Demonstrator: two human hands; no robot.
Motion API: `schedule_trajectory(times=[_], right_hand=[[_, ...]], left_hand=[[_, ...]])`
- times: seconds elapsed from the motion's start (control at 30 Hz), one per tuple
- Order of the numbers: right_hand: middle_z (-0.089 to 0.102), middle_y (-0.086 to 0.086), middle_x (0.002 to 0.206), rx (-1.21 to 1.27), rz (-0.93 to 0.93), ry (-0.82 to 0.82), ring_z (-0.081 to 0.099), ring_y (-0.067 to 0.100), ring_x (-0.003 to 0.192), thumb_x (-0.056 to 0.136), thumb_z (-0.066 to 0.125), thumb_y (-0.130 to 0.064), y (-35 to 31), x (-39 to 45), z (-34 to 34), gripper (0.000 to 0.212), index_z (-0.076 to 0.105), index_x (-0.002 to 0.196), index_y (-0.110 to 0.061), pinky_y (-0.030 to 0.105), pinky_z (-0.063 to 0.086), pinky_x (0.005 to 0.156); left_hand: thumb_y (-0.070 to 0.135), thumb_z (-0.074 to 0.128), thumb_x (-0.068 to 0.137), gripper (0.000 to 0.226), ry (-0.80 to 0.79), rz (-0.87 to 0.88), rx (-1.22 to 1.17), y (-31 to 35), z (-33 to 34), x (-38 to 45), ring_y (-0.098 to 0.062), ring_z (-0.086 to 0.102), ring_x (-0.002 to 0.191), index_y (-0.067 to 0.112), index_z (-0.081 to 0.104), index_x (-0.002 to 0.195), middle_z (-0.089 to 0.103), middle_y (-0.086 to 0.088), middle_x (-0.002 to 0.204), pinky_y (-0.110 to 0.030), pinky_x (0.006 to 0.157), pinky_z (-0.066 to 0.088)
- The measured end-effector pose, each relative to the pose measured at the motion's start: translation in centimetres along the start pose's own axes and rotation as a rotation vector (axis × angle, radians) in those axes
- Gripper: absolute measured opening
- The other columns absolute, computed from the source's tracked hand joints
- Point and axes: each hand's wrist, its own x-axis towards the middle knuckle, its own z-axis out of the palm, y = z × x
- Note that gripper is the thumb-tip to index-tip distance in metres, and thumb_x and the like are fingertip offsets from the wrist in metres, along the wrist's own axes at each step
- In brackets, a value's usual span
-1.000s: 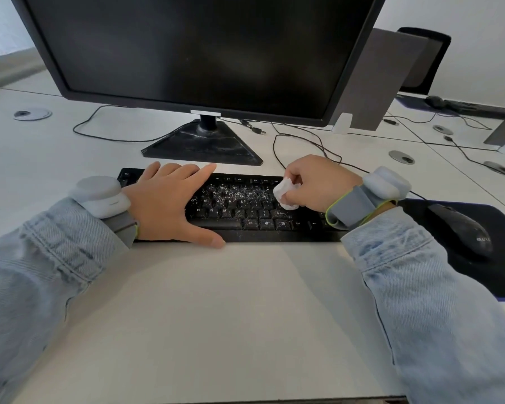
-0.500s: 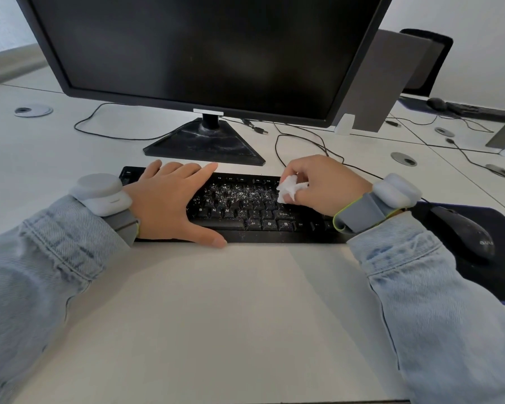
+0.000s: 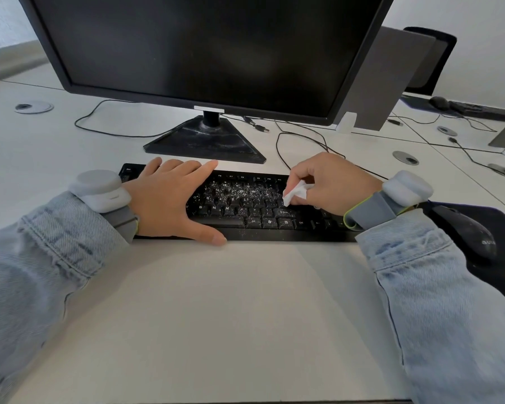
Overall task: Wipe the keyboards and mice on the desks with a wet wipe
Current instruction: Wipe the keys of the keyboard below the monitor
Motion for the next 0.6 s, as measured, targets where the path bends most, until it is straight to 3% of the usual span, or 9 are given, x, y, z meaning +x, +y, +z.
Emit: schedule_trajectory(times=[0.17,0.37,0.5,0.6], right_hand=[[0.064,-0.009,0.074,-0.024,0.003,-0.021,0.052,0.006,0.064,0.083,0.069,-0.031,0.0,-0.2,-0.3,0.006,0.075,0.08,-0.031,0.018,0.037,0.054],[0.057,-0.009,0.076,-0.116,-0.008,0.101,0.051,0.011,0.073,0.083,0.062,-0.017,-0.4,0.8,0.9,0.006,0.067,0.079,-0.018,0.014,0.031,0.054],[0.063,-0.009,0.081,-0.096,-0.047,0.103,0.053,0.01,0.075,0.082,0.061,-0.012,-0.4,0.5,0.5,0.009,0.068,0.08,-0.018,0.011,0.036,0.058],[0.068,-0.012,0.084,-0.06,-0.037,0.043,0.059,0.005,0.077,0.081,0.067,-0.022,-0.3,0.1,0.0,0.003,0.07,0.078,-0.022,0.017,0.045,0.067]], left_hand=[[0.108,0.031,0.046,0.143,0.007,0.0,0.003,0.1,0.0,-0.1,-0.02,0.021,0.146,0.029,-0.004,0.16,0.029,0.012,0.155,-0.047,0.123,0.01],[0.108,0.03,0.045,0.143,0.01,0.005,0.006,0.1,-0.1,-0.1,-0.02,0.023,0.145,0.029,-0.002,0.16,0.03,0.012,0.154,-0.046,0.123,0.013],[0.109,0.029,0.044,0.144,-0.002,-0.003,-0.001,0.2,-0.2,-0.1,-0.02,0.021,0.146,0.029,-0.004,0.16,0.028,0.012,0.155,-0.047,0.123,0.012],[0.109,0.03,0.044,0.145,-0.003,-0.004,-0.005,0.1,-0.1,0.0,-0.02,0.021,0.147,0.029,-0.004,0.16,0.028,0.012,0.155,-0.048,0.123,0.011]])
